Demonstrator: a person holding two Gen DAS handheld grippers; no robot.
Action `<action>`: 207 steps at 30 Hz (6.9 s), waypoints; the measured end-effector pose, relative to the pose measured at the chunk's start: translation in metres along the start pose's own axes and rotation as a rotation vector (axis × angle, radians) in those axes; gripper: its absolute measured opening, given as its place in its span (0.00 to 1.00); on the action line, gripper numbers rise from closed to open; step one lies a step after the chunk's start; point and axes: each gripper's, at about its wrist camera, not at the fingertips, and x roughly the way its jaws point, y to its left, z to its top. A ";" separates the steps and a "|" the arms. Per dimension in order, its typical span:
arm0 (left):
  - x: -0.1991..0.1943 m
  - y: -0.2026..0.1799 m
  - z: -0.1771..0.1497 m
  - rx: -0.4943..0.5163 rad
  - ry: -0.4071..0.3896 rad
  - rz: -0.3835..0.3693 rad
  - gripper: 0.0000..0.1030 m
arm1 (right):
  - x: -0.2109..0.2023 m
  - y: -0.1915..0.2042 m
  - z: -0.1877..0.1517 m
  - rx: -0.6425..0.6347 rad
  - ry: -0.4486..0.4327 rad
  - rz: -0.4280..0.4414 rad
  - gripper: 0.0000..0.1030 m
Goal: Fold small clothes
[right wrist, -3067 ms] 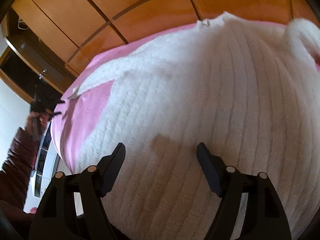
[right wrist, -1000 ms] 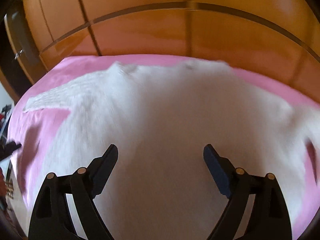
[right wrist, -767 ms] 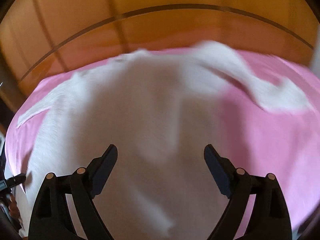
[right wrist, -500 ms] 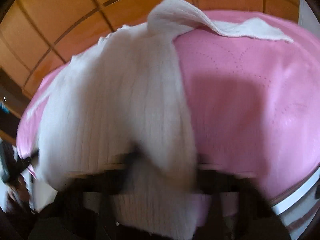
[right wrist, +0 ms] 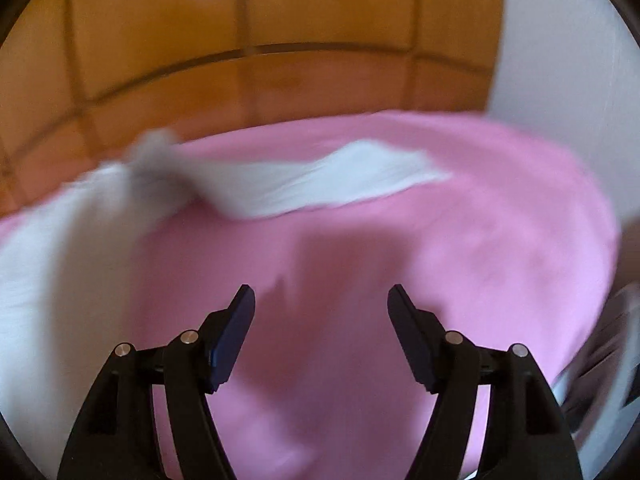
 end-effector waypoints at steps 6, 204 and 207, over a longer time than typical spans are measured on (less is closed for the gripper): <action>0.025 -0.027 0.004 0.027 0.056 -0.018 0.53 | 0.069 -0.006 0.022 -0.264 -0.026 -0.225 0.62; 0.097 -0.053 0.093 0.011 0.022 -0.135 0.86 | 0.010 0.248 0.044 -0.178 0.132 0.693 0.67; 0.124 -0.061 0.109 -0.045 0.091 -0.199 0.72 | 0.001 0.214 0.026 -0.175 0.139 0.680 0.70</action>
